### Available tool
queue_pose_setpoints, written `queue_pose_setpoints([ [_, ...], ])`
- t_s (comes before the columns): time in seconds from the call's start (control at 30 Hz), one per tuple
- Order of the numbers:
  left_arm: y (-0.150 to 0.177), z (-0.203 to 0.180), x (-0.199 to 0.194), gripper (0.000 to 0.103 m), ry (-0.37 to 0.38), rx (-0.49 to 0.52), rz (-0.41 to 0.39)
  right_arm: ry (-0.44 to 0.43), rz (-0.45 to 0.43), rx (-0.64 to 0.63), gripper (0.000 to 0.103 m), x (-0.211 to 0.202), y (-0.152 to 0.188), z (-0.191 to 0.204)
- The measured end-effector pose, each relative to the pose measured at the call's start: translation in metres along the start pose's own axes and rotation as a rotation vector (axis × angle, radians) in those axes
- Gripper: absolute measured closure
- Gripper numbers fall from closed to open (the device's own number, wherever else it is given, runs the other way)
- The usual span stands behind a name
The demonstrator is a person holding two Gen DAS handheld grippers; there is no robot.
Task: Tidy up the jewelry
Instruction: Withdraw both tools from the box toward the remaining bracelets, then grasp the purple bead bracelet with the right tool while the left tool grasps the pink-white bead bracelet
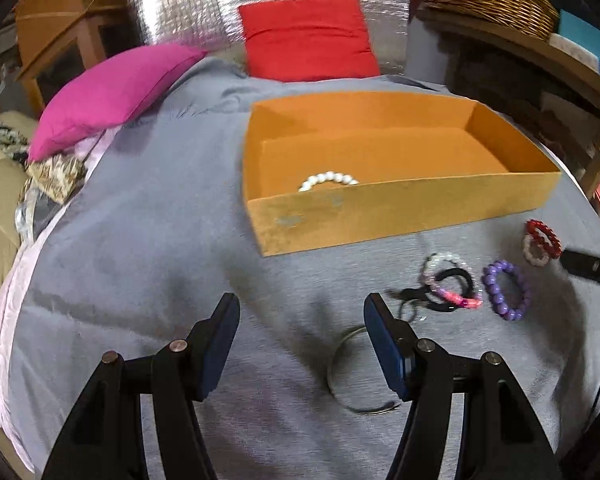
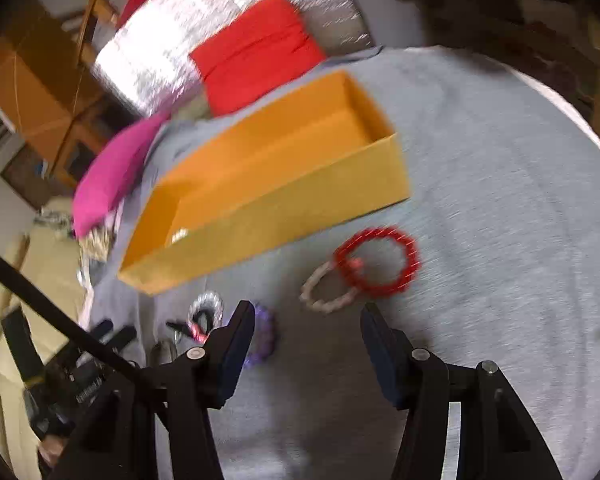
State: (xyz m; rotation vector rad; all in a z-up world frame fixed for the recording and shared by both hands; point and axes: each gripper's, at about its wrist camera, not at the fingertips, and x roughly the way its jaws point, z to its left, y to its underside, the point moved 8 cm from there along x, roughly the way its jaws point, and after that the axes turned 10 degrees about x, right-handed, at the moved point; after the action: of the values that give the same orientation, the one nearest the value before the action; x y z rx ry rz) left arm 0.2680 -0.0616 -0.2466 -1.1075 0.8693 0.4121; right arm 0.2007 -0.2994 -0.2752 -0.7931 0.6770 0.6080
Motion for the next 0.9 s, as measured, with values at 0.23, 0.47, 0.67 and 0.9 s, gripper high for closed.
queue_pose_setpoints([
  [0.23, 0.003, 0.007, -0.001, 0.038, 0.036, -0.013, -0.004, 0.059, 0.066, -0.073, 0.058, 0.035, 0.018, 0.022],
  [0.47, -0.001, -0.005, -0.004, 0.038, 0.124, -0.006, -0.030, 0.226, 0.009, -0.216, 0.078, 0.055, 0.022, 0.030],
  [0.67, -0.010, -0.030, 0.000, 0.038, 0.231, 0.013, -0.041, 0.245, -0.023, -0.254, 0.093, 0.050, 0.025, 0.029],
  [0.9, -0.030, -0.059, 0.014, 0.042, 0.312, 0.048, -0.048, 0.170, -0.047, -0.173, 0.093, 0.022, 0.016, 0.014],
])
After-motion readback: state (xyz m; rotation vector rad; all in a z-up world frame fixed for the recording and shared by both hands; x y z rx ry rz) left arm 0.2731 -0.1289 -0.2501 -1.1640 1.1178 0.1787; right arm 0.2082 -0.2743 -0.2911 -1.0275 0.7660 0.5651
